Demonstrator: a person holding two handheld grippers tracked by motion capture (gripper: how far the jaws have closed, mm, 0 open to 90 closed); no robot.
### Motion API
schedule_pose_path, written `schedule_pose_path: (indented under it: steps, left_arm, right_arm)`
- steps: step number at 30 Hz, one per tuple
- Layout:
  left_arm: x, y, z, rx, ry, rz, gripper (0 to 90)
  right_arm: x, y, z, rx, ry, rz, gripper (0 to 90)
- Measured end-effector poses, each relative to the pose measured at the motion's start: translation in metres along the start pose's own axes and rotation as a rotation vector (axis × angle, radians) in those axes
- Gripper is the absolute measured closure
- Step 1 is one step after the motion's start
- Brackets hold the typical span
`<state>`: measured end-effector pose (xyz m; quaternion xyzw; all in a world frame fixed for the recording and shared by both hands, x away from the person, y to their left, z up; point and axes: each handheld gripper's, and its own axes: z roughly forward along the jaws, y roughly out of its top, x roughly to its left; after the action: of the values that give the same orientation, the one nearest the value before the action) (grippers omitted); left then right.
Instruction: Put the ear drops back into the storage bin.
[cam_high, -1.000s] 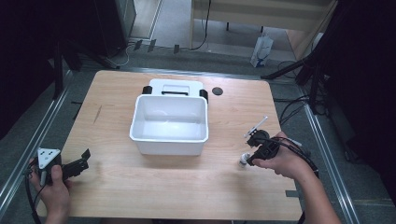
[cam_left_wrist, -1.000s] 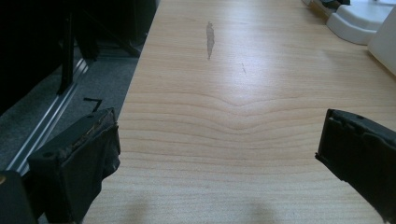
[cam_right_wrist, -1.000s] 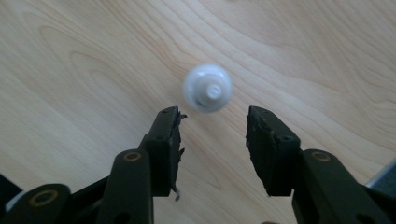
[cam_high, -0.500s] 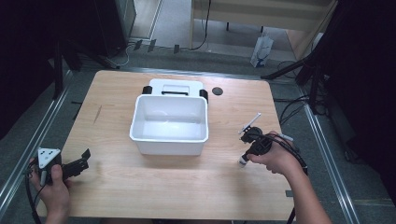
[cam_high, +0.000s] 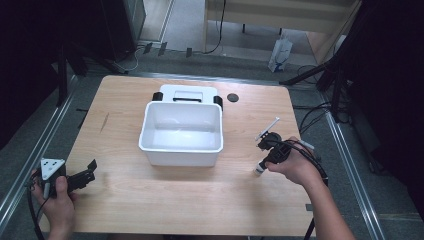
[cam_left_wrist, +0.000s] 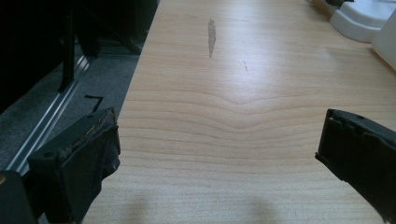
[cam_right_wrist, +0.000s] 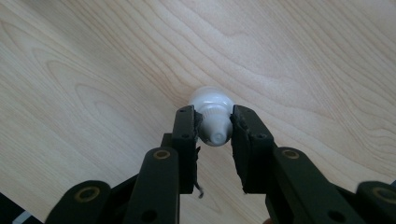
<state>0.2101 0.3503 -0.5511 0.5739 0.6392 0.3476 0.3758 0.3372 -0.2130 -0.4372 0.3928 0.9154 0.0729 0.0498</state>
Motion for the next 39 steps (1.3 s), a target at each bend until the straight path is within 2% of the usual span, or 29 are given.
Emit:
schedule_pose_path:
  steps: [11,21,31,39]
  left_arm:
    - [-0.002,0.000,0.000,0.002,0.011,0.018,0.0]
    - [-0.002,0.000,0.001,0.013,0.013,0.020,0.0]
    - [-0.002,0.000,0.001,0.013,0.005,0.020,0.0]
    - [-0.002,0.001,0.002,0.019,0.004,0.017,0.0]
  right_arm:
    - [-0.004,0.014,-0.027,-0.041,0.002,0.005,72.5]
    - [0.000,0.041,-0.053,-0.064,-0.004,-0.038,72.6]
    - [0.011,0.074,-0.079,-0.090,-0.018,-0.102,72.6]
    - [0.020,0.100,-0.099,-0.104,-0.023,-0.131,72.6]
